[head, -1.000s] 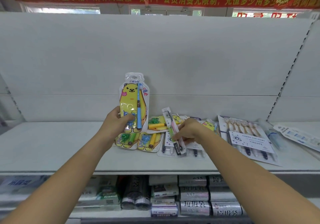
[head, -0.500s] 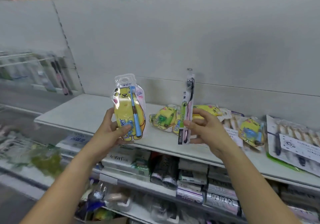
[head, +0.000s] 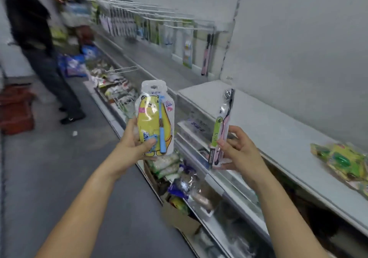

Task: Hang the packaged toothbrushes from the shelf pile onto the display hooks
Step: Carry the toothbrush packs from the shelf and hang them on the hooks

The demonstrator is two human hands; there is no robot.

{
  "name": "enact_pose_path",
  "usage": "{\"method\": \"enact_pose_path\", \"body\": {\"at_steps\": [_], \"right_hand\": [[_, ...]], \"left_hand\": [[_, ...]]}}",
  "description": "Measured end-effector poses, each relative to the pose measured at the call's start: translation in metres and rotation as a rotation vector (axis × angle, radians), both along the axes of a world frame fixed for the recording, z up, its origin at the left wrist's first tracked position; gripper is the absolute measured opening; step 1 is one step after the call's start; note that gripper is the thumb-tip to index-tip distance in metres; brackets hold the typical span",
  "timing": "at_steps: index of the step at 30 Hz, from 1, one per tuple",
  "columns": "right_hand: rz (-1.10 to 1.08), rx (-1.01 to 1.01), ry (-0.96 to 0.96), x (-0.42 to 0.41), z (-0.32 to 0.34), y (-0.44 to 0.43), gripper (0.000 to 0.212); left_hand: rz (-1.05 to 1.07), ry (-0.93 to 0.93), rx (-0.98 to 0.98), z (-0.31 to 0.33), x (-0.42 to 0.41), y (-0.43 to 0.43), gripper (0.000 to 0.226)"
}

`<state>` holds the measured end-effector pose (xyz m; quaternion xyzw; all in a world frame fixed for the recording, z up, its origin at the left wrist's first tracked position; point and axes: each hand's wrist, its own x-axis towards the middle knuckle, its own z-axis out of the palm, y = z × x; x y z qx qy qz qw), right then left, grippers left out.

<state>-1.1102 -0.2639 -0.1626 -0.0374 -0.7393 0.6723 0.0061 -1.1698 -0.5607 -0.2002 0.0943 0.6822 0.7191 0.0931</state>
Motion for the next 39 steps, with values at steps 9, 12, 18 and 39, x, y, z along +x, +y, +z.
{"method": "enact_pose_path", "body": {"at_steps": [9,12,18,39], "right_hand": [[0.263,0.029,-0.117,-0.1,-0.05,-0.174,0.044],[0.332,-0.013,-0.151,-0.128,-0.058,-0.218,0.043],[0.375,0.017,-0.165,-0.178,-0.073,-0.272,0.041],[0.439,-0.096,-0.26,-0.49,-0.118,-0.408,0.037]], "left_hand": [[0.303,-0.082,0.01,-0.043,-0.03,-0.176,0.07],[0.343,-0.109,0.004,-0.052,-0.04,-0.219,0.071],[0.384,-0.139,0.022,-0.075,-0.068,-0.265,0.08],[0.49,-0.257,-0.036,-0.094,-0.352,-0.382,0.065]]}}
